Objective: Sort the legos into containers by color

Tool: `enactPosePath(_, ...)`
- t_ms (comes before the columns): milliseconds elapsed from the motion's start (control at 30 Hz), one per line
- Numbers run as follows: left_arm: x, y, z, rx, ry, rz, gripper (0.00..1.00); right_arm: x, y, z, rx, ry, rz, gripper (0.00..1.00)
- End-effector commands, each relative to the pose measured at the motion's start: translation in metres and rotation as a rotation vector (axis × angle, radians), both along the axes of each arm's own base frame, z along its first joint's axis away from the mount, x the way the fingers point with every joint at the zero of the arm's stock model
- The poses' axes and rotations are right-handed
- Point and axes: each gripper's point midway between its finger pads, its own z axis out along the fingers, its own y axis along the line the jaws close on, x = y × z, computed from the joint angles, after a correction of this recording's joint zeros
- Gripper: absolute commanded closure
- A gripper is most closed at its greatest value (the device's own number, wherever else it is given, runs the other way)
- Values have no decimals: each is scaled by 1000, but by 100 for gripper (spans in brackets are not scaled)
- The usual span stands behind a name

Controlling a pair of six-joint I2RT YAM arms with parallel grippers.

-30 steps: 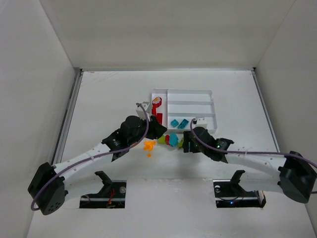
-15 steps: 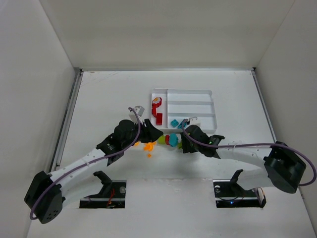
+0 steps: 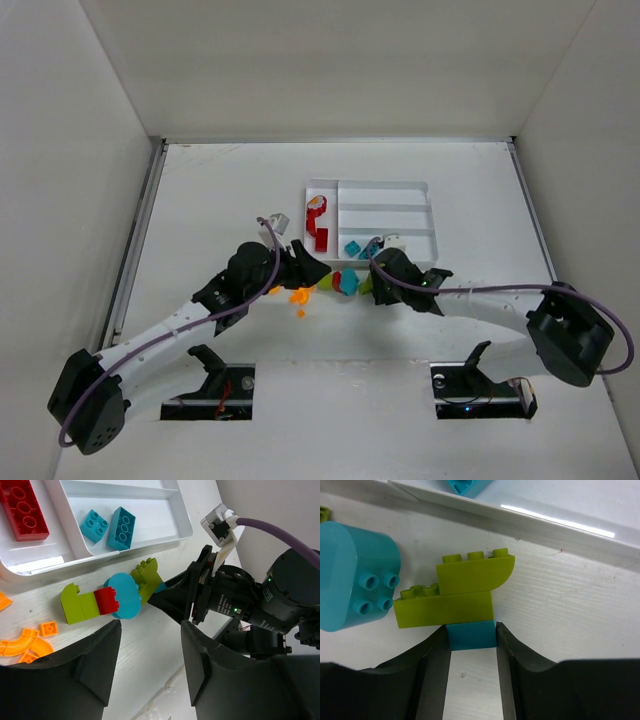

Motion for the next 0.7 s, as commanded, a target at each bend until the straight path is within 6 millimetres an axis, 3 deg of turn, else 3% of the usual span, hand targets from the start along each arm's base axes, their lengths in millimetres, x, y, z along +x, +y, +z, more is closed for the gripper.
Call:
enactPosePath(0, -3, -3, 15, -54, -19, -15, 51, 8, 2, 30, 61, -78, -37, 69)
enactPosePath(267, -8, -16, 28, -83, -24, -50, 47, -25, -6, 81, 128, -143, -52, 71)
enactPosePath(533, -25, -48, 64, -190, -58, -128, 40, -6, 23, 138, 265, -294, 12, 71)
enactPosePath(667, -26, -55, 64, -196, -57, -133, 40, 7, 40, 151, 276, -338, 41, 71)
